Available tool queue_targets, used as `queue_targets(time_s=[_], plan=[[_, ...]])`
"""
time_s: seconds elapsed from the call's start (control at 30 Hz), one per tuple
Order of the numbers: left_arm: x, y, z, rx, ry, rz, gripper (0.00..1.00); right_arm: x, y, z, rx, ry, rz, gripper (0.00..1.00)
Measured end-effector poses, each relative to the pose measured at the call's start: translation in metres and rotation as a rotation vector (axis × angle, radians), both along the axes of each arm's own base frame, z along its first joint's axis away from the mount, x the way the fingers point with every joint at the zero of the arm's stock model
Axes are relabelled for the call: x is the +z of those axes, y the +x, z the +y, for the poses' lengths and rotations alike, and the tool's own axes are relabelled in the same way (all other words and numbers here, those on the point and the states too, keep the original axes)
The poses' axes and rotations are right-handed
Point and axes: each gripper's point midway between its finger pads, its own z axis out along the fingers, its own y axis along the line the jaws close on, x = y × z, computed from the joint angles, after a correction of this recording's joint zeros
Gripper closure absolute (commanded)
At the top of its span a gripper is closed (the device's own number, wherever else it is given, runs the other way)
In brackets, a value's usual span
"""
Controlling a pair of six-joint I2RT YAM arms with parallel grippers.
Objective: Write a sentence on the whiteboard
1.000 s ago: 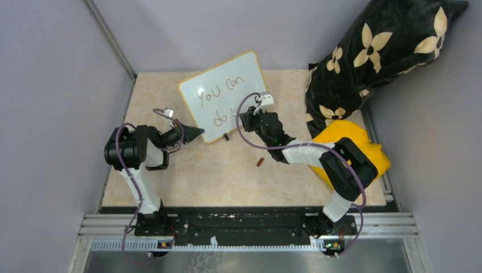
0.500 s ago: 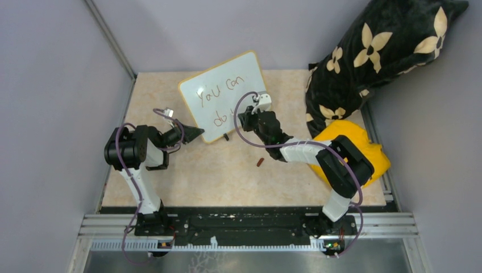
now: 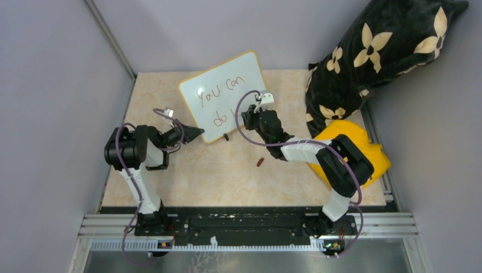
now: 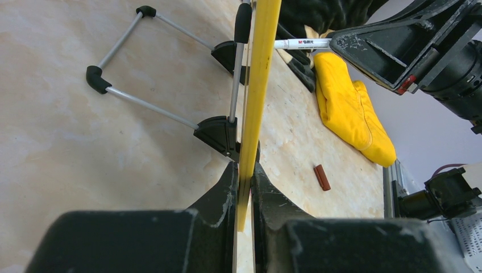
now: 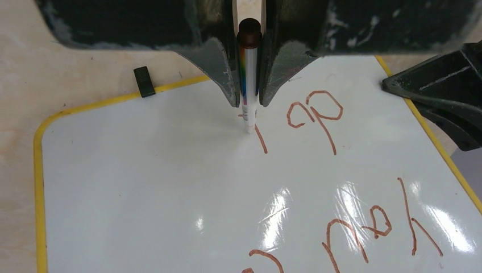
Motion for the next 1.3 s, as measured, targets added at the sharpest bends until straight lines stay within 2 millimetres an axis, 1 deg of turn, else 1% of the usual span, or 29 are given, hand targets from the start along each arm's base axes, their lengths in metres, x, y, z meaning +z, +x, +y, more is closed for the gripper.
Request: queue_targets(time_s=[0.17,0.53,0.73,1.3], plan=[[0.000,0.000,0.000,0.000,0.000,0.000,1.00,0.000,0.003,-0.005,-0.014,-0.001,-0.001,1.00],[0.000,0.000,0.000,0.000,0.000,0.000,1.00,0.000,0.004,-0.005,-0.014,0.000,-0.001,1.00],[0.000,0.000,0.000,0.002,0.000,0.000,1.00,0.000,0.005,-0.001,-0.005,0.002,0.000,1.00],[0.000,0.000,0.000,0.001,0.000,0.000,1.00,0.001,0.001,0.006,0.033,0.008,0.001,1.00]])
